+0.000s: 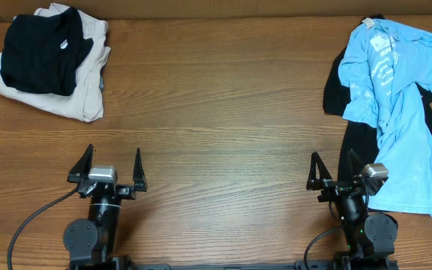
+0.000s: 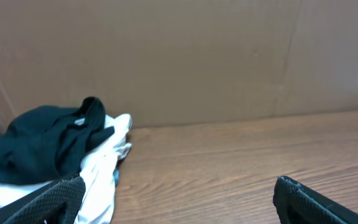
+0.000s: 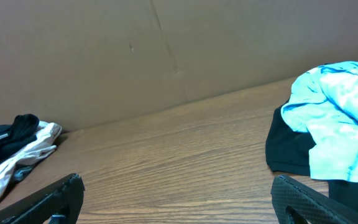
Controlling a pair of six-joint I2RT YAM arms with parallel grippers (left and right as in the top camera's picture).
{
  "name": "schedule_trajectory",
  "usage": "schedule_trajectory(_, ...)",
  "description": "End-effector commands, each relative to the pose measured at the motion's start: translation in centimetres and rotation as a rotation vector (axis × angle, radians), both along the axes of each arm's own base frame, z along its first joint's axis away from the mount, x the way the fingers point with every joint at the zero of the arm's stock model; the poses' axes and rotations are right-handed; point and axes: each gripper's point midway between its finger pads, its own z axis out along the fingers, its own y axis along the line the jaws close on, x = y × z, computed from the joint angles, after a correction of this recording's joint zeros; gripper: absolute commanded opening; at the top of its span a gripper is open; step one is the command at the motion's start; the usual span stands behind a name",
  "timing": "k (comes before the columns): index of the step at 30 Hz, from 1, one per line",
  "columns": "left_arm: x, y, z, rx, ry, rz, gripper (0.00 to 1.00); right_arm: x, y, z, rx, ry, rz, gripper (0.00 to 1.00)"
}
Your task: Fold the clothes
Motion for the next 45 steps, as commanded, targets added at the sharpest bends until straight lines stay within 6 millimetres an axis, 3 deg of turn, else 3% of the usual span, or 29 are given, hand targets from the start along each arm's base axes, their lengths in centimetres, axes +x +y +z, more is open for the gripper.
schedule_trajectory(1, -0.2, 0.6, -1.6, -0.01, -0.009, 0.037, 1.0, 0.0, -0.1, -0.1, 0.005, -0.006, -0.008, 1.0)
schedule_trajectory(9, -0.6, 0.5, -5.3, -0.021, 0.119, 0.038, 1.0, 0.0, -0.1, -0.1, 0.004, -0.006, -0.008, 1.0)
schedule_trajectory(45, -0.6, 0.5, -5.2, -0.044, 0.114, 0.036, 1.0, 0.0, -0.1, -0.1, 0.005, -0.006, -0.008, 1.0)
